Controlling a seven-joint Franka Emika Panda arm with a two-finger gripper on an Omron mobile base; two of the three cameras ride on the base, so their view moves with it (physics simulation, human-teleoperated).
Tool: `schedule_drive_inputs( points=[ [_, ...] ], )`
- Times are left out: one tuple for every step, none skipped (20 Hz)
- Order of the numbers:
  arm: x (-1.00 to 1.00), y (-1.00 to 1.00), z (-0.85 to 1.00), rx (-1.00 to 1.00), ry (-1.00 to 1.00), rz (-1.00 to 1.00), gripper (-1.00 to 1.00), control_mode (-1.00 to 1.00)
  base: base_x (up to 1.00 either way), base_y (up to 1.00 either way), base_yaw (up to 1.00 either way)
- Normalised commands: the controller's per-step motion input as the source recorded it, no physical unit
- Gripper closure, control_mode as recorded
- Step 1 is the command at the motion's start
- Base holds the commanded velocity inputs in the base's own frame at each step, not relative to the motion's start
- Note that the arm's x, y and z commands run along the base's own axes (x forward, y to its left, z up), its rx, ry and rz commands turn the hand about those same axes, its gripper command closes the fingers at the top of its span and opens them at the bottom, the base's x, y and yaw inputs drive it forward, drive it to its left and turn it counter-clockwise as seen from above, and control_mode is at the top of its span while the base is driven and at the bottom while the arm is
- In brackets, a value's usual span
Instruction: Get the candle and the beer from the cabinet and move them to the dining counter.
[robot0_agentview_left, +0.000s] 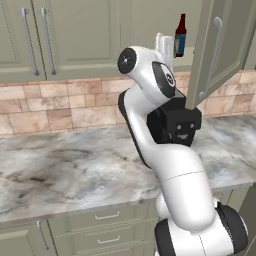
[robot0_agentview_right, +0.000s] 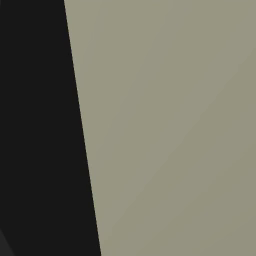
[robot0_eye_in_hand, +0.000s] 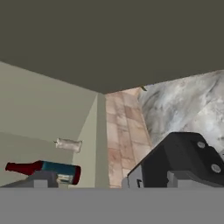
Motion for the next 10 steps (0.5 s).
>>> schedule_drive_inputs(
  points=[
    [-0.07,0.0,0.0,0.11,-0.08,-0.16,-1.0,-1.0,0.0,0.0,0.0],
    [-0.15,-0.08,0.0,0.12,-0.07,-0.16,-1.0,-1.0,0.0,0.0,0.0],
    [-0.16,-0.18,0.0,0.12,-0.05,-0.16,-1.0,-1.0,0.0,0.0,0.0],
    [-0.21,-0.21,0.0,0.12,-0.04,-0.17,-1.0,-1.0,0.0,0.0,0.0],
    [-0.25,-0.25,0.0,0.12,-0.02,-0.17,-1.0,-1.0,0.0,0.0,0.0],
    [-0.28,-0.27,0.0,0.12,-0.01,-0.21,-1.0,-1.0,0.0,0.0,0.0],
    [-0.26,-0.33,0.0,0.11,0.0,-0.25,-1.0,-1.0,0.0,0.0,0.0],
    [-0.29,-0.38,0.0,0.11,-0.02,-0.27,-1.0,-1.0,0.0,0.0,0.0],
    [-0.32,-0.41,0.0,0.11,-0.03,-0.27,-1.0,-1.0,0.0,0.0,0.0],
    [-0.33,-0.37,0.0,0.11,0.0,-0.27,-1.0,-1.0,0.0,0.0,0.0]
  ],
)
